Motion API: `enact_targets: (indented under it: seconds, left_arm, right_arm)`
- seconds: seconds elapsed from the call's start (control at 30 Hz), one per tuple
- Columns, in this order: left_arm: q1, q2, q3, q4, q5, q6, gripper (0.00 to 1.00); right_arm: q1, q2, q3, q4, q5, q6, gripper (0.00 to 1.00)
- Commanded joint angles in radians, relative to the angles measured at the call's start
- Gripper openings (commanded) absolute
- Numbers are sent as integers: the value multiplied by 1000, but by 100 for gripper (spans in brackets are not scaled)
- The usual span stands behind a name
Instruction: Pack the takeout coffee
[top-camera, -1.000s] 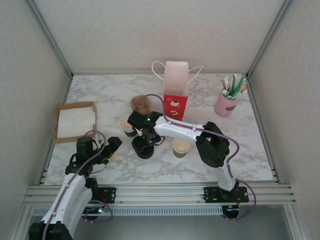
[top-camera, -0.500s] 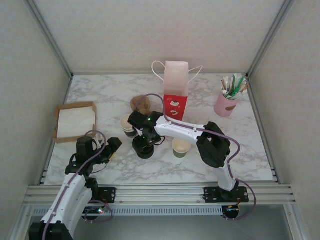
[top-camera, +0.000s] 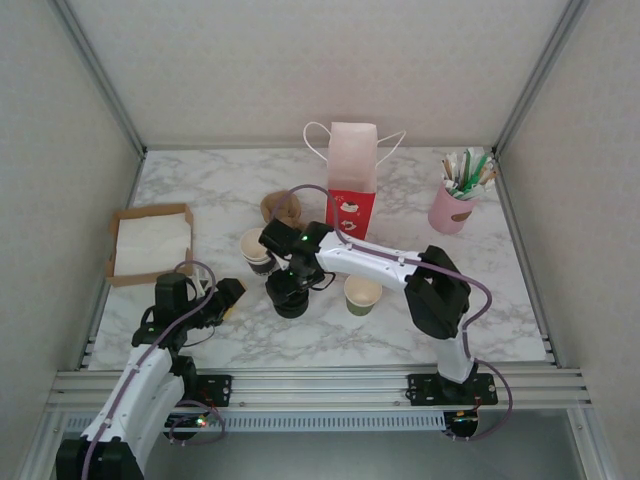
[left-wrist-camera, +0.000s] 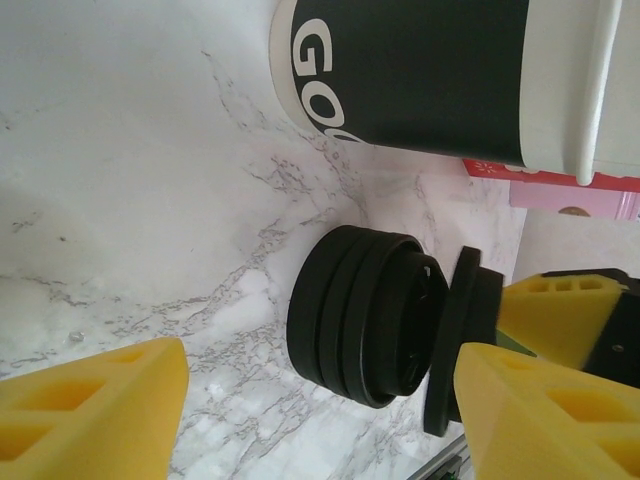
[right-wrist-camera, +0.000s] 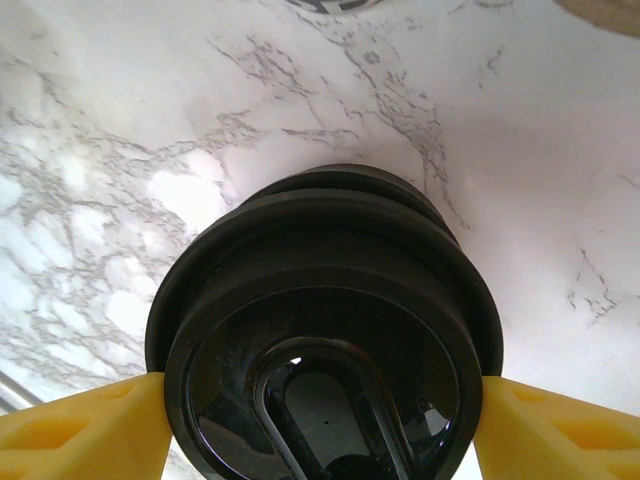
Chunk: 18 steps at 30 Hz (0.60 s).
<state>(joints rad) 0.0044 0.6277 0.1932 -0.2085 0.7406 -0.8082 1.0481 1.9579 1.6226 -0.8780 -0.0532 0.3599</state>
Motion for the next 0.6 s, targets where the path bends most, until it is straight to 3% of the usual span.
enact_targets:
  seconds: [0.0,0.23,0.47,0.57]
  left_arm:
    - [-15,-19,1,8,-2,-3,72]
    - [-75,-74,45,-34,-76,-32,75]
    - [-186,-92,221,-157,-232,-27,99]
    - [-244,-62,280,-154,-285,-36,100]
  right_arm:
    - [12,-74,-19,-2,6,16,76]
    - [10,-191,-47,-9,42,22,76]
    - [-10,-348,-101,-55,126,16,76]
    - [-34,-428,-145,-73,155,14,76]
